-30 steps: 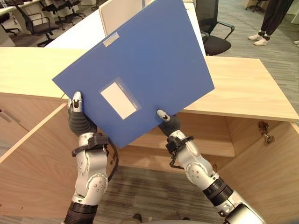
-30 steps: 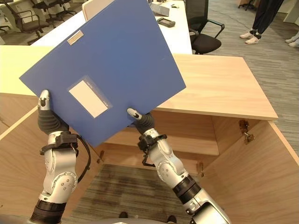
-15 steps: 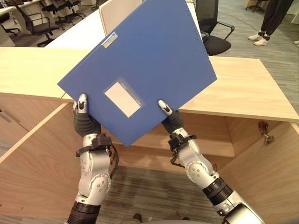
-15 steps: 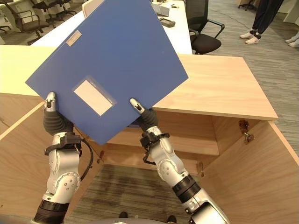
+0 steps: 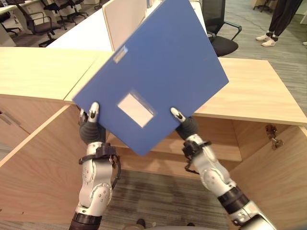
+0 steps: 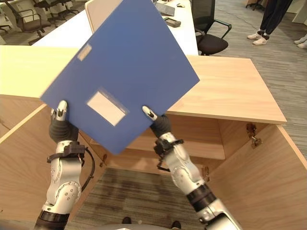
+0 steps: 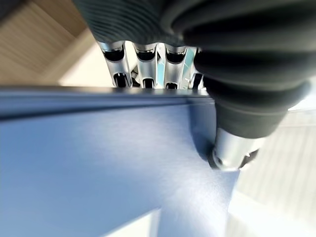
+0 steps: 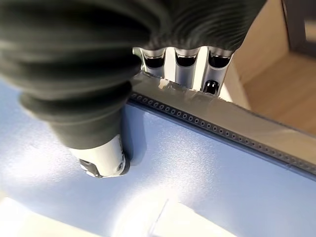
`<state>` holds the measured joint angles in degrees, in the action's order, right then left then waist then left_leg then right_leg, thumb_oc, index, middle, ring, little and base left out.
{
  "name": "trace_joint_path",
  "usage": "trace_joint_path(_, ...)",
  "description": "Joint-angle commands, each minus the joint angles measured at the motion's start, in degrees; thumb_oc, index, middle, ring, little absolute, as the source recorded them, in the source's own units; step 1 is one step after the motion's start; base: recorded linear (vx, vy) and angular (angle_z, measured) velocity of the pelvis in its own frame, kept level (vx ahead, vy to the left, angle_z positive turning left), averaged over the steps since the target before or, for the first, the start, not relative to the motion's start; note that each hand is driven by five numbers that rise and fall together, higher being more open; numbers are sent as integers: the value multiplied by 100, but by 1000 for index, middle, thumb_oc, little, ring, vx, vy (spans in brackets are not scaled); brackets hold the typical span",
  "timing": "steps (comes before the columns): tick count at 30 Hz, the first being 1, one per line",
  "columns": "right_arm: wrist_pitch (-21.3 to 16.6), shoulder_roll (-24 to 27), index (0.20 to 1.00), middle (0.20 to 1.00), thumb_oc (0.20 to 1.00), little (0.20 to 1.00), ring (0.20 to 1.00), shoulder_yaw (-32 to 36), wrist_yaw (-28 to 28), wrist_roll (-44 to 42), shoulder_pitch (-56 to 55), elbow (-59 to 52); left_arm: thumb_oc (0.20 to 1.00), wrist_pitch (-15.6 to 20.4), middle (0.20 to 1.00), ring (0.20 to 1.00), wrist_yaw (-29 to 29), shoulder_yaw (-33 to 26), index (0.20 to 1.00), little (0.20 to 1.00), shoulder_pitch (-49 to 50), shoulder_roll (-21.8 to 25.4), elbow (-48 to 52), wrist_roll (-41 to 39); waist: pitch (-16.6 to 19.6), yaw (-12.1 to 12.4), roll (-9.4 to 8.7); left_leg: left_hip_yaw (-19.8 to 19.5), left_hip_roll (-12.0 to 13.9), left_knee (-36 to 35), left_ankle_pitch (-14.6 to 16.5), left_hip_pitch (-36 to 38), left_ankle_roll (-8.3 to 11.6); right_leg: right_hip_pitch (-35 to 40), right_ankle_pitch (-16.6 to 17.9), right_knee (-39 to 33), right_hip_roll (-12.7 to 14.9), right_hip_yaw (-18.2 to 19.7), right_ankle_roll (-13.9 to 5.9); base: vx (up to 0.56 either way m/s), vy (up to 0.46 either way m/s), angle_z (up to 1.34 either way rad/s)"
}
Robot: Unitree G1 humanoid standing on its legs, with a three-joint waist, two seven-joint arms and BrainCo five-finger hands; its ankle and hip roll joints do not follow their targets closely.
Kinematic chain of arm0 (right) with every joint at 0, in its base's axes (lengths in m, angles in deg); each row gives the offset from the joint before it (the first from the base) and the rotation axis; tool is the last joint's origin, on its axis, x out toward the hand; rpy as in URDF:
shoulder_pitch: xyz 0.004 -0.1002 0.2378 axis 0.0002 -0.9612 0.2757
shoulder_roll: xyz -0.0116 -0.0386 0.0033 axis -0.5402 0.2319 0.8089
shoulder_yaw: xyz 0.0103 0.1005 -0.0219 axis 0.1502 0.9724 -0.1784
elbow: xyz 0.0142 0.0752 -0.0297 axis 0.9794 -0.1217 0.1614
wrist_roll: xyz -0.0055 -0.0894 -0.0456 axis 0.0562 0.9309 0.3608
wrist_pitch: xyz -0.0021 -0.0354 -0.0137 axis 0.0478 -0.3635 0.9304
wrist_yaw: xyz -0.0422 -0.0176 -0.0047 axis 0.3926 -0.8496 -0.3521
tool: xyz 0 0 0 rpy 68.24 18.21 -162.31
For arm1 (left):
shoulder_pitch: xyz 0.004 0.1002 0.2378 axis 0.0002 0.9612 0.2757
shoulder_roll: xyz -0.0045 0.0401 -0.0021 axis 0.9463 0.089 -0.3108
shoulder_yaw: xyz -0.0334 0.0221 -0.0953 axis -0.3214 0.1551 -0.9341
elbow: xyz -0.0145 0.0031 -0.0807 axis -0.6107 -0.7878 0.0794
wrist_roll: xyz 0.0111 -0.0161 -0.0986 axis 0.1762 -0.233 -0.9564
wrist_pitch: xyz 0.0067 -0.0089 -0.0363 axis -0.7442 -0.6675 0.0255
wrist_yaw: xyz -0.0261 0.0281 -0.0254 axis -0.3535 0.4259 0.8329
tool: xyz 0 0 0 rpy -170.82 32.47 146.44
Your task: Put the empty folder in the office cabinet
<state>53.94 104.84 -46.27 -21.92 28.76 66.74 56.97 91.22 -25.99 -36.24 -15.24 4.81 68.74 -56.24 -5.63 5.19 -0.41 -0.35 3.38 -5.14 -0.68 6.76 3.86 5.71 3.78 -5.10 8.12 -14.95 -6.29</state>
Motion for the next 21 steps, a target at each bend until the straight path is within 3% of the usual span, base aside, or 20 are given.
trace_joint_path(1, 128, 226, 200, 200, 200, 200, 200, 405, -229, 622, -303, 61, 1000, 253, 1000, 1000, 243, -686, 1000, 1000, -252, 377, 24, 664, 71, -102, -163, -25, 143, 14, 378, 9, 171, 347, -698, 242, -20, 311, -262, 0, 0, 0)
trace_joint_path(6, 252, 469, 200, 200, 200, 200, 200, 1176, -393, 807, -1078, 593, 1000, 76, 1000, 1000, 565, -1109, 1000, 1000, 58, 634, -465, 1126, 52, -149, -183, 0, 157, 14, 365, -36, 188, 297, -680, 243, -21, 299, -290, 0, 0, 0)
trace_joint_path(11, 368, 638, 200, 200, 200, 200, 200, 1521, -607, 1079, -1360, 940, 1000, -117, 1000, 1000, 1403, -1309, 1000, 1000, 349, 835, -1191, 773, 29, -185, -169, 33, 168, 14, 352, -38, 195, 279, -664, 228, -22, 312, -304, -19, 7, -6)
trace_joint_path(14, 398, 1016, 200, 200, 200, 200, 200, 1791, -1121, 1726, -1600, 1019, 1000, -240, 1000, 1000, 2243, -1398, 1000, 1000, 764, 1394, -2214, 1695, 10, -215, -129, 72, 178, 14, 336, -11, 194, 269, -632, 195, -12, 359, -324, -25, 26, -14)
trace_joint_path(16, 400, 1017, 200, 200, 200, 200, 200, 1796, -1125, 1730, -1611, 1013, 1000, -227, 1000, 1000, 2257, -1393, 1000, 1000, 761, 1395, -2232, 1689, 15, -211, -126, 74, 179, 14, 338, -10, 194, 270, -630, 192, -13, 361, -324, -13, 12, -4)
trace_joint_path(17, 346, 1086, 200, 200, 200, 200, 200, 1845, -1227, 1961, -1653, 994, 1000, -268, 1000, 1000, 2561, -1347, 1000, 1000, 827, 1398, -2687, 1725, 15, -217, -111, 81, 181, 14, 329, -12, 191, 270, -613, 161, -10, 368, -339, 0, 0, 0)
trace_joint_path(21, 236, 1027, 200, 200, 200, 200, 200, 1845, -1265, 2323, -1692, 980, 1000, -374, 1000, 1000, 2795, -1150, 1000, 1000, 867, 1255, -3673, 1956, 19, -225, -94, 92, 183, 14, 312, -24, 178, 263, -587, 121, -10, 396, -348, 0, 0, 0)
